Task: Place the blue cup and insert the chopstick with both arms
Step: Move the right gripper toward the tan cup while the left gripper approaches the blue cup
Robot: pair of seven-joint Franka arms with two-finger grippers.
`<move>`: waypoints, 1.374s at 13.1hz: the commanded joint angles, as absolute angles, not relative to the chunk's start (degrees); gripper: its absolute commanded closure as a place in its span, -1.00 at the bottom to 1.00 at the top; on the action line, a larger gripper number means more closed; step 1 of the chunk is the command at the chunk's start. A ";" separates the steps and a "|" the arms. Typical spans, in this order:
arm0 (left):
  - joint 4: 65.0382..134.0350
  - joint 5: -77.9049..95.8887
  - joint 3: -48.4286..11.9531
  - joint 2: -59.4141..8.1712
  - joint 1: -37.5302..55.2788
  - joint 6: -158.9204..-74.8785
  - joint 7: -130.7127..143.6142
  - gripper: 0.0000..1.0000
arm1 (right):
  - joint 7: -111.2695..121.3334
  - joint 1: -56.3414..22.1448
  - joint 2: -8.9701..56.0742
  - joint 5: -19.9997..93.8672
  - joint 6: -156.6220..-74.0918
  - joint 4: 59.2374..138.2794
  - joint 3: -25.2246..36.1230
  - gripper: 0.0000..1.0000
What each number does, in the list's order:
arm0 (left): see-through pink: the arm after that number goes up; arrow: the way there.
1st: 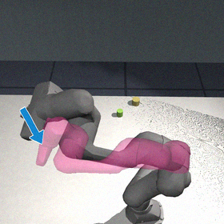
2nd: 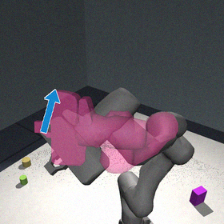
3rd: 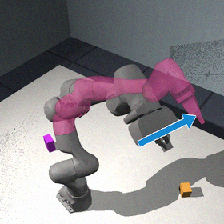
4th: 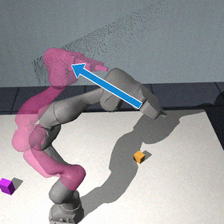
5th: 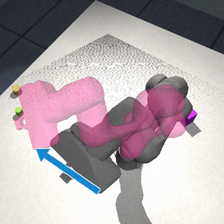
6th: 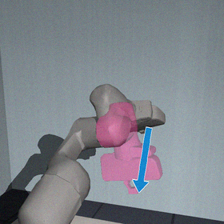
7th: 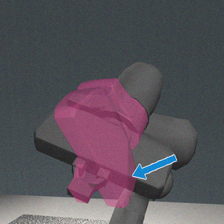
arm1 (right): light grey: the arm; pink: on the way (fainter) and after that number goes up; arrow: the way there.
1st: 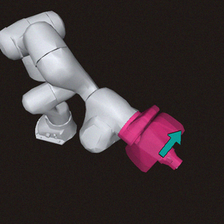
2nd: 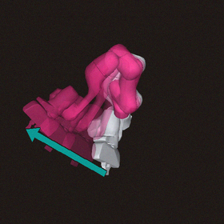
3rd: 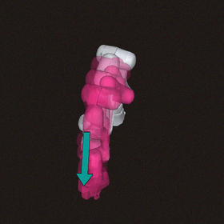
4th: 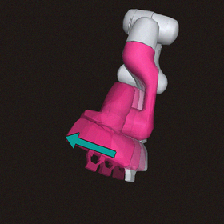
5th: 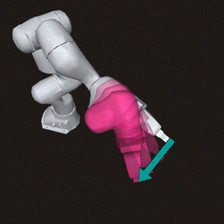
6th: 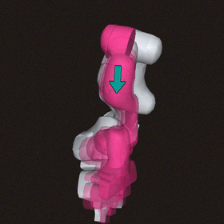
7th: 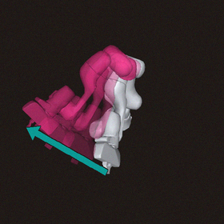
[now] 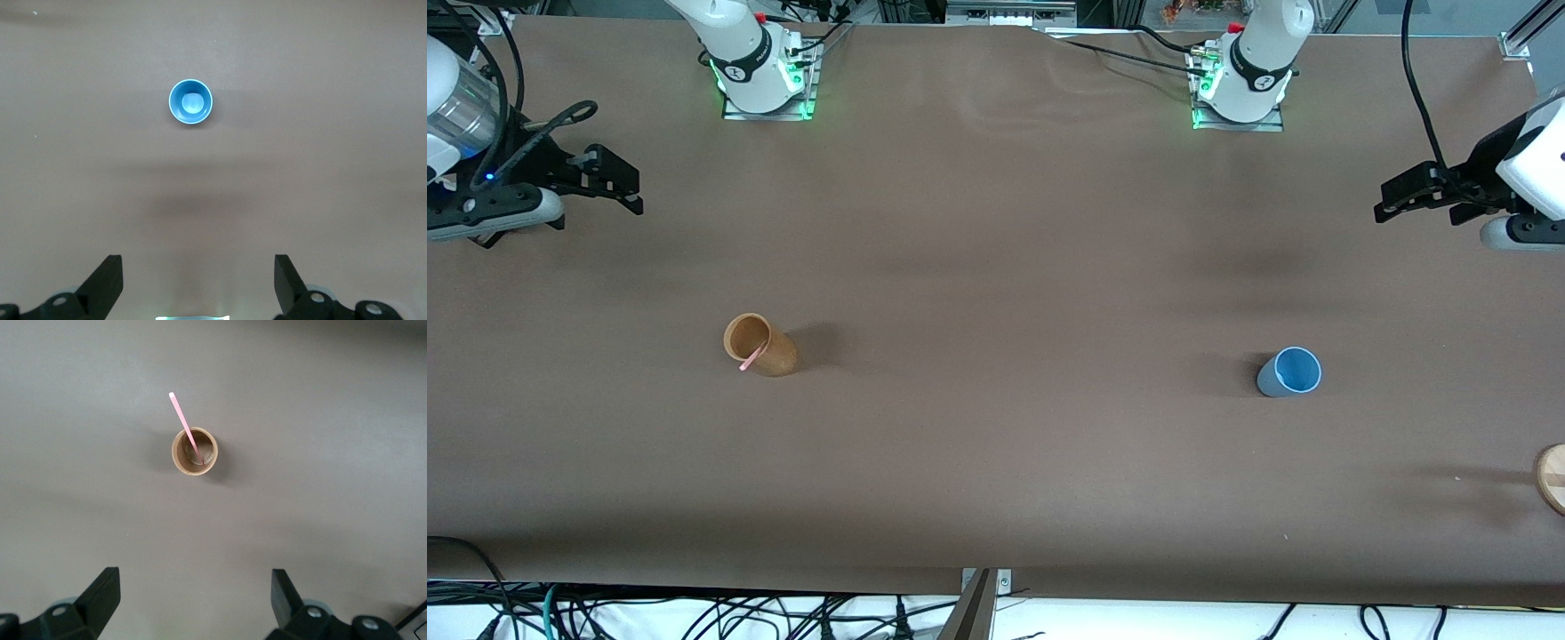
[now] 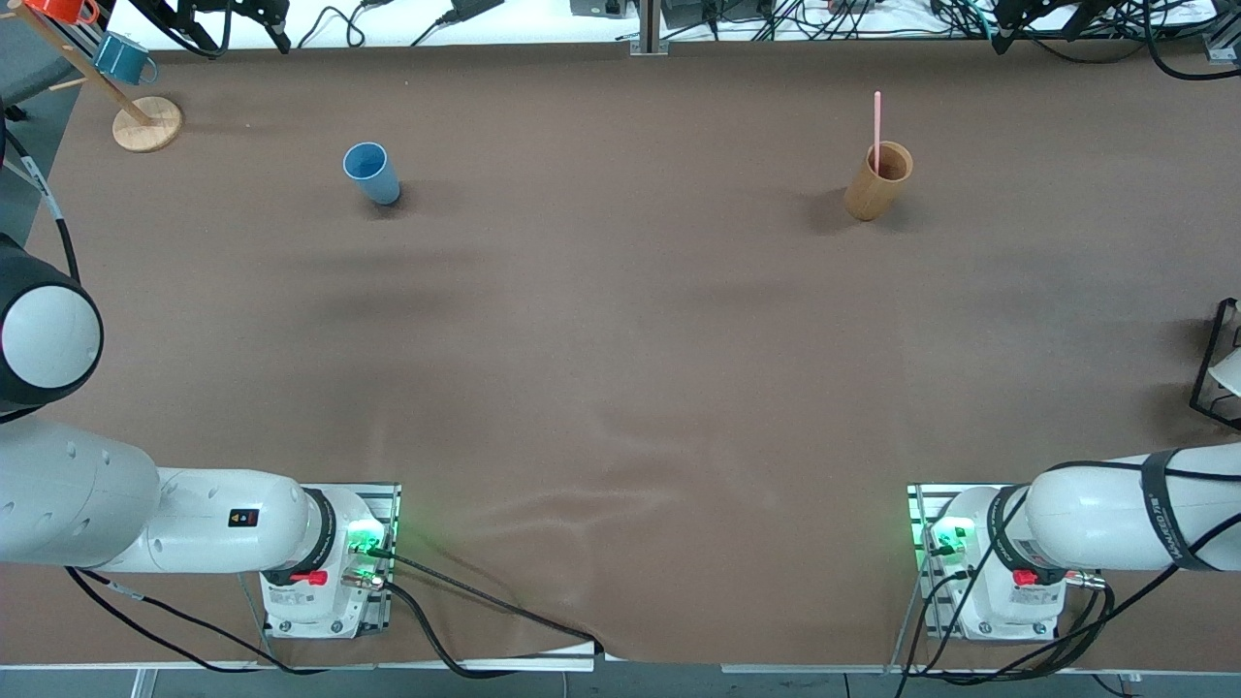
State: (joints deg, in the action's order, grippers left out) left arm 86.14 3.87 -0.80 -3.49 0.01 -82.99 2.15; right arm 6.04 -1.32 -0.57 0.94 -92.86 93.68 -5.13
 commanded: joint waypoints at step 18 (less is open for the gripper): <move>84.20 2.99 -0.88 -9.83 0.97 -88.14 1.14 -1.00 | 6.24 -1.58 3.68 -0.18 -106.69 105.91 -5.10 -0.99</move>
